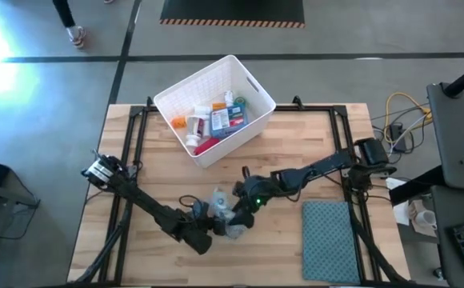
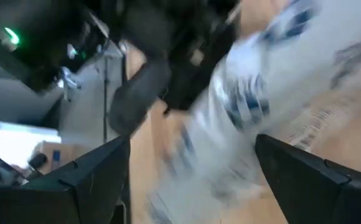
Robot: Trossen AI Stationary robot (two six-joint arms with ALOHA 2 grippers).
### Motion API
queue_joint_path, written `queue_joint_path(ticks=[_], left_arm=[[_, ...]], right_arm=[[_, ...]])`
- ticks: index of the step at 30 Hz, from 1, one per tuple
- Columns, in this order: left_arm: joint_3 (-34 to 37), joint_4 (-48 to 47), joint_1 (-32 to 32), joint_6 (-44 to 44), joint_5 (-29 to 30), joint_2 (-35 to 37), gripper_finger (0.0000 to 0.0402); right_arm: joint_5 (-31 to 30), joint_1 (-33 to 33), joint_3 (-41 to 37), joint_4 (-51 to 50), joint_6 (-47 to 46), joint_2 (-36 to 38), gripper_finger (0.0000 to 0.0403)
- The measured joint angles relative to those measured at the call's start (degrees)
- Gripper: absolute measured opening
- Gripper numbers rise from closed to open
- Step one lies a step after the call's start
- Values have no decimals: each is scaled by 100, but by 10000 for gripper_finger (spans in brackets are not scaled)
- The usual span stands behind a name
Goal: Pick & place medical supplies in basket/bin
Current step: Put the mailer bag into the white bin
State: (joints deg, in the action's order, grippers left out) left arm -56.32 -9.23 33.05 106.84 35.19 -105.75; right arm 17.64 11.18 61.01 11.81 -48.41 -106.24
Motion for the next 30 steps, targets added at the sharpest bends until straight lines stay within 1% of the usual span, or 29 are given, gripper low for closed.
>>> queue_joint_path(ticks=[4,8,12,16,18,20,23,26,30], left_arm=[[1,-28,-63,8,118,8,175],[-60,-68,-105,-86,133,8,175],[-111,-57,-105,-182,144,8,175],[-154,-24,-100,-180,174,8,175],[-184,9,-91,-223,200,13,175],[-222,27,-62,-387,209,19,175],[-317,37,-7,-717,263,29,175],[-422,-153,5,-929,281,30,175],[-472,-348,-6,-947,306,30,175]], right_arm=[[17,50,42,-149,-11,-132,329],[-70,33,78,-404,-327,-189,328],[-58,24,68,-454,-563,-207,328],[-20,7,71,-580,-1136,-124,330],[-24,6,68,-816,-1456,-20,335],[-142,2,59,-1114,-1587,111,341],[-602,-14,57,-1592,-1692,329,350],[-995,-69,47,-1879,-1759,512,357],[-1061,-169,42,-1985,-1793,631,359]])
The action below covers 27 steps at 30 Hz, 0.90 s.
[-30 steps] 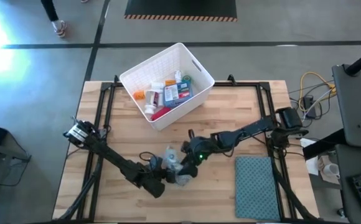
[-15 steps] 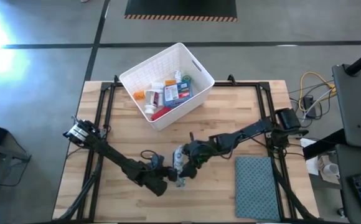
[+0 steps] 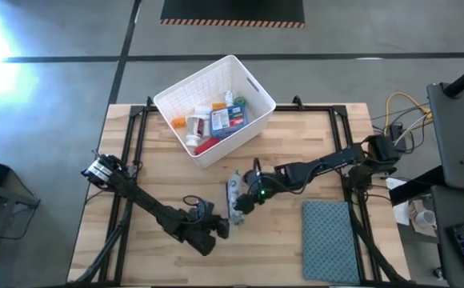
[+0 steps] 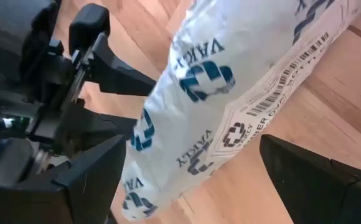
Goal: Pick & place medical supplies in basket/bin
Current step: Put the mailer bag into the white bin
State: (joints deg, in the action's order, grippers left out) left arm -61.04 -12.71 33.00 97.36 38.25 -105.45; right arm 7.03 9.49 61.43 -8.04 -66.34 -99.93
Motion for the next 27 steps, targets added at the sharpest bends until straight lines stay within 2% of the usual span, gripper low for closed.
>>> queue_joint_path(ticks=[16,23,27], left_arm=[[33,-426,-15,-13,153,0,175],[31,-198,-283,-654,204,0,175],[31,-87,-311,-791,220,39,175]], right_arm=[[-83,-444,28,-46,-293,146,359],[21,-524,697,-401,-15,-466,359],[70,-635,1271,-1312,388,-766,359]])
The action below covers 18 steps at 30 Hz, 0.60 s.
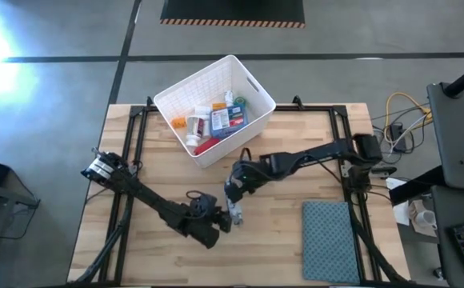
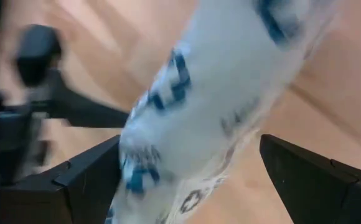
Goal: Pick & place medical supplies in basket/bin
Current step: Put the mailer bag into the white bin
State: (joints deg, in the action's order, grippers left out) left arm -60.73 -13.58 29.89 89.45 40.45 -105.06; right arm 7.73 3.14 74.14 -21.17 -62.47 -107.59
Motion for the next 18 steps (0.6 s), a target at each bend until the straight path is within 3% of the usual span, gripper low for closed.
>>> queue_joint_path(ticks=[5,11,18], left_arm=[[2,-39,37,-2,-4,11,175],[4,-230,47,17,-7,11,175],[11,-868,178,670,-39,32,175]], right_arm=[[7,-175,375,-839,459,-336,359],[299,-273,303,-913,778,-507,351],[344,-266,151,-1354,1153,-358,280]])
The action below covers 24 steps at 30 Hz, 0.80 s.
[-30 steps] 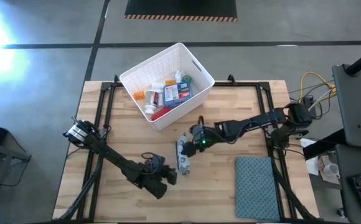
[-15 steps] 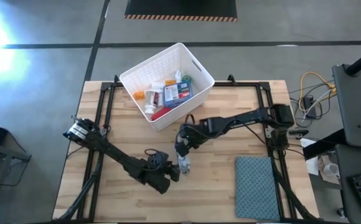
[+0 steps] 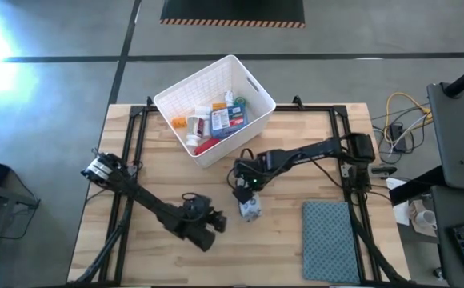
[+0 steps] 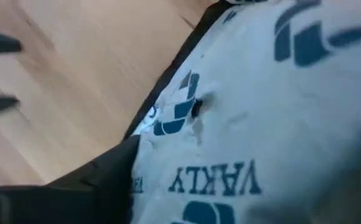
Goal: Pick & place medical supplies in basket/bin
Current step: Put the mailer bag into the white bin
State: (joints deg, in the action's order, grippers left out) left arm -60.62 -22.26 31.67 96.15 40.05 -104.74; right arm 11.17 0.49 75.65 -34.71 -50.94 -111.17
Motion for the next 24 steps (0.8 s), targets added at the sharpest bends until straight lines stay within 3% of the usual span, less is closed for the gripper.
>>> queue_joint_path(ticks=[6,9,14,16,18,20,24], left_arm=[[0,-519,386,1083,-97,1,175],[-2,-769,653,1815,-104,3,175],[0,-1084,943,2709,-117,-86,175],[2,-1074,957,2936,-123,-143,175],[0,-1061,955,3052,-110,-165,175],[-19,-1048,929,3062,-93,-167,175],[-68,-1030,878,3065,-61,-167,175]], right_arm=[[56,9,-10,-247,464,605,185],[58,11,94,-106,820,1206,157],[-69,-22,336,588,1074,2489,165],[-945,-42,422,865,1256,2937,182],[-2235,-167,553,1203,1749,3253,196],[-2897,-597,797,1400,2171,3352,200],[-1873,-1902,1388,1393,2239,2910,192]])
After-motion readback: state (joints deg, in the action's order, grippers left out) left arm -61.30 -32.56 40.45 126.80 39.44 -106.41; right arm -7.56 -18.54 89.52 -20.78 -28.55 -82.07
